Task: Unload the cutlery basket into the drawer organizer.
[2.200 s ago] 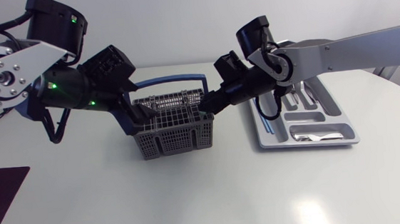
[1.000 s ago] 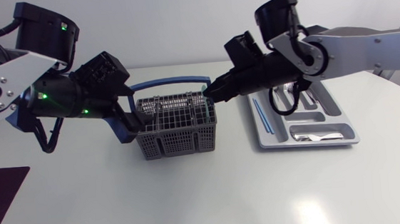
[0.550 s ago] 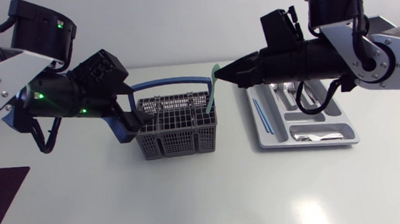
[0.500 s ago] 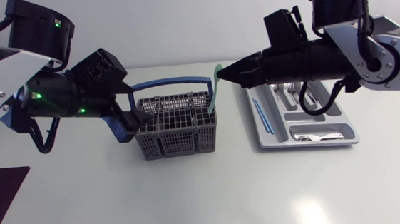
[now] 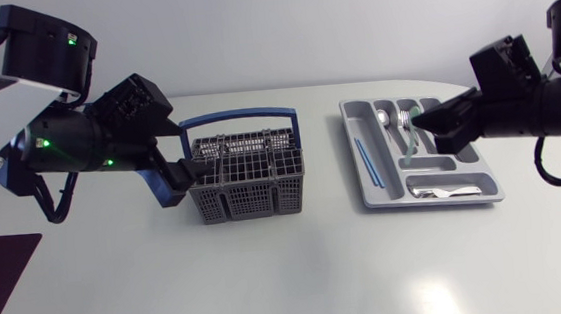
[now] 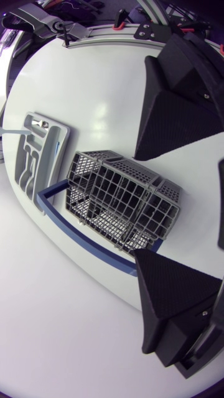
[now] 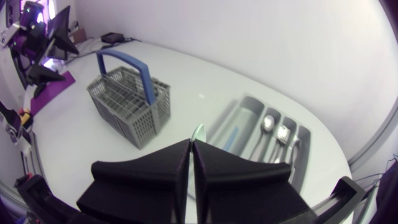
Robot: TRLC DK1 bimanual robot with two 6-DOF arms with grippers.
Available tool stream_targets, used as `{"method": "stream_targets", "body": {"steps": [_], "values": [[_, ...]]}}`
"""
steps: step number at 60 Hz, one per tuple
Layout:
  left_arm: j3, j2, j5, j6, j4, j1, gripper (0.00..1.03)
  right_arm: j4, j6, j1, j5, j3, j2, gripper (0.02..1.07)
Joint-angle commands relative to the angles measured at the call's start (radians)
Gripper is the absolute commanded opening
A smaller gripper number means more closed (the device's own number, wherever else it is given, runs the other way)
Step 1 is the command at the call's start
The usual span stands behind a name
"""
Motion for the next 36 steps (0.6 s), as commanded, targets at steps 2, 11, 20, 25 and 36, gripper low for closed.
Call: {"method": "stream_targets", "body": {"steps": [2,11,20,25,36], "values": [[-0.031,-0.013,0.01,-0.007,0.007,0.009,0.99,0.028,-0.144,-0.095,0.031,-0.078,0.025,0.08],[-0.043,-0.018,0.01,-0.005,0.009,0.009,0.99,0.122,-0.239,-0.173,0.097,-0.147,0.074,0.08],[-0.051,-0.024,0.011,-0.007,0.01,0.009,0.99,0.198,-0.3,-0.224,0.142,-0.17,0.176,0.08],[-0.054,-0.028,0.01,-0.007,0.01,0.009,0.99,0.249,-0.322,-0.251,0.155,-0.171,0.248,0.08],[-0.064,-0.036,0.01,-0.008,0.01,0.009,0.99,0.315,-0.34,-0.251,0.232,-0.174,0.369,0.08]]}}
